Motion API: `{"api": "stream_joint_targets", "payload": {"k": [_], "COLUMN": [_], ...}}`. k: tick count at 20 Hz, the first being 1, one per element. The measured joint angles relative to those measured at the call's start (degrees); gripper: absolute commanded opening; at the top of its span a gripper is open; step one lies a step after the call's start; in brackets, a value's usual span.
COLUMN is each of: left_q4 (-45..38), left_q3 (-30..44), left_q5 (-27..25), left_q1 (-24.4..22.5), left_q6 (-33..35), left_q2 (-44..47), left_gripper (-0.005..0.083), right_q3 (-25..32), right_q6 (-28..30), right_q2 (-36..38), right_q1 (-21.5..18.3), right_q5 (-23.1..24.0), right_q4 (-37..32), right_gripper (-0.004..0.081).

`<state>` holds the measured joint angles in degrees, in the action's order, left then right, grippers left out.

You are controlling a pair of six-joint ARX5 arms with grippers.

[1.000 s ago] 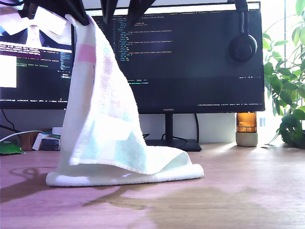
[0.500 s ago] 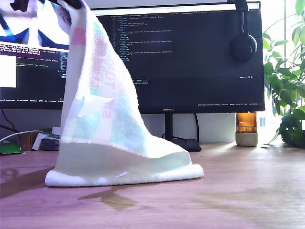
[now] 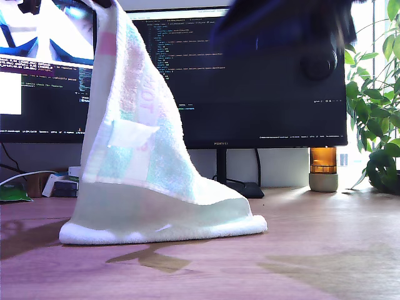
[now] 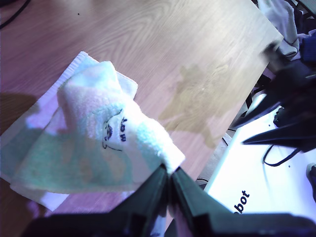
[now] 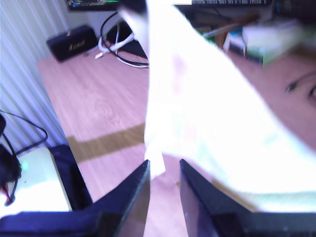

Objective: Fold the tea towel to a neat square and place it to the right

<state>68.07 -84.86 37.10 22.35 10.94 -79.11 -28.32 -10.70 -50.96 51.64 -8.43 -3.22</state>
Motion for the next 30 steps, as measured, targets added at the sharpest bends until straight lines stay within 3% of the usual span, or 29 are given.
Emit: {"api": "stream_joint_targets", "payload": {"k": [3,5,8,12,21,26,30], "left_q4": [-0.2,-0.6,-1.1,-1.8,-3.8,-4.3,-4.7], "left_q3": [0.0,0.0,0.0,0.0,0.0,0.0,0.0], "left_q5": [0.1,0.1,0.2,0.2,0.2,0.3,0.5], "left_q1": [0.0,0.0,0.0,0.0,0.1,1.0,1.2], "left_q6": [-0.3,-0.7,-1.8,-3.1,-7.6,-8.9,-9.1], "left_q2": [0.0,0.0,0.0,0.0,0.0,0.0,0.0], "left_gripper": [-0.002,-0.002,-0.002,-0.002,-0.002,-0.002,-0.002], "right_q3": [0.0,0.0,-0.2,-3.5,-20.6,-24.0,-24.5], "right_q6": [-9.8,-14.0,-14.8,-14.7,-10.2,-11.5,-14.8], "right_q2": [-4.3,-8.3,-14.3,-18.5,-28.0,-34.9,-37.2], "right_q1": [0.6,1.5,4.9,8.5,12.2,13.0,13.0], "right_q5": [-0.1,0.7,4.6,10.8,25.6,33.6,34.8], "right_q4": [-4.5,-9.7,-16.4,-16.5,-5.2,1.5,4.3], "right_gripper": [0.0161,0.0239,0.0359,0.0372,0.0371,0.0367,0.0319]}}
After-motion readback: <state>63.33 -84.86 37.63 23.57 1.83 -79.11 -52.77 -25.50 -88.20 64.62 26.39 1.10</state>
